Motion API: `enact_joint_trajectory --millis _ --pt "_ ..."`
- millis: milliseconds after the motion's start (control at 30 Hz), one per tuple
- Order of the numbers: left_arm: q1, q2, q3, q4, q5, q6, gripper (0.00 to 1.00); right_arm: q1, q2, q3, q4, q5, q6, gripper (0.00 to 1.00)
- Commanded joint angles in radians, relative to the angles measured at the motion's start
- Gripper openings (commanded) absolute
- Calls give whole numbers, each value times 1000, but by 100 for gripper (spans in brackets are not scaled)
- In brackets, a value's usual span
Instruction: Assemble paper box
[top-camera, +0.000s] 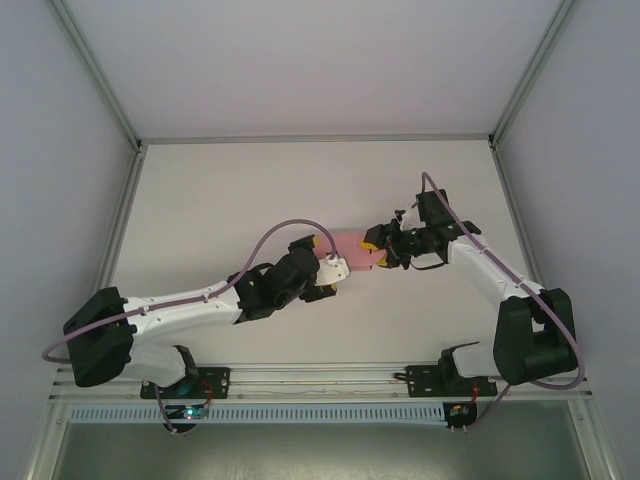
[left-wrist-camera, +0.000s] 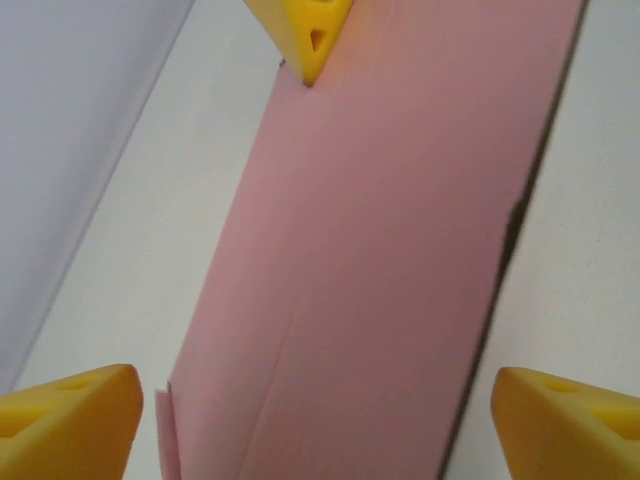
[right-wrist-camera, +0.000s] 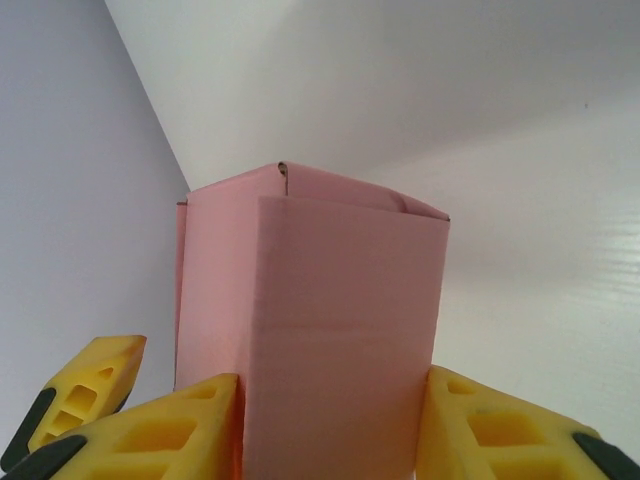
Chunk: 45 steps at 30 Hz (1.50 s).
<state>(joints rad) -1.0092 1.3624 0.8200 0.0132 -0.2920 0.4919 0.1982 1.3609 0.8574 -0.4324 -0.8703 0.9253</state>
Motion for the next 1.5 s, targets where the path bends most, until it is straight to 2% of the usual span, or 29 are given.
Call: enact_joint_trajectory --millis 0,167,400,467,500,600,633,700,733,767,800,933,1033,1100,1200,1267,1333,1433,1467 --pt "-12 27 39 -15 -78 53 86 -5 9 21 -76 -61 -13 40" --pt "-14 40 59 -33 -55 54 77 -6 7 28 -102 -58 -26 40" --pt "-13 44 74 -42 -39 62 61 -5 21 31 -105 -75 -26 46" --pt "-14 51 76 -34 -39 61 52 -5 19 28 -98 -68 -22 46" --pt "-14 55 77 -37 -35 66 51 -5 14 27 -92 -68 -18 48" --pt "-13 74 93 -50 -35 69 45 -5 10 26 -77 -76 -9 59" --pt "-13 81 98 -51 -33 69 42 -6 10 28 -78 -78 -15 66" --pt "-13 93 112 -62 -23 73 37 -6 8 33 -77 -65 -30 70" --pt "-13 96 119 -71 -16 71 35 -7 4 37 -78 -50 -39 79" --pt "-13 99 124 -84 -7 70 35 -9 -4 40 -79 -23 -42 97" --pt "-12 101 130 -97 6 68 33 -12 -14 39 -73 4 -46 98" --pt "11 107 158 -205 91 39 30 -51 -82 54 -47 125 -80 99" --pt "53 128 226 -373 206 0 31 -73 -162 90 -39 310 -143 99" --pt "70 143 262 -449 232 -17 30 -69 -212 113 -45 451 -193 98" --pt "94 166 304 -576 290 -12 31 -69 -285 112 -8 539 -304 98" --pt "110 190 320 -660 327 23 34 -68 -328 69 88 494 -402 99" --pt "127 222 347 -720 363 38 33 -66 -371 -19 257 392 -453 99" --pt "158 263 396 -789 422 35 33 -67 -406 -161 510 268 -418 99" --pt "166 272 405 -803 449 41 33 -66 -404 -181 541 241 -418 99"
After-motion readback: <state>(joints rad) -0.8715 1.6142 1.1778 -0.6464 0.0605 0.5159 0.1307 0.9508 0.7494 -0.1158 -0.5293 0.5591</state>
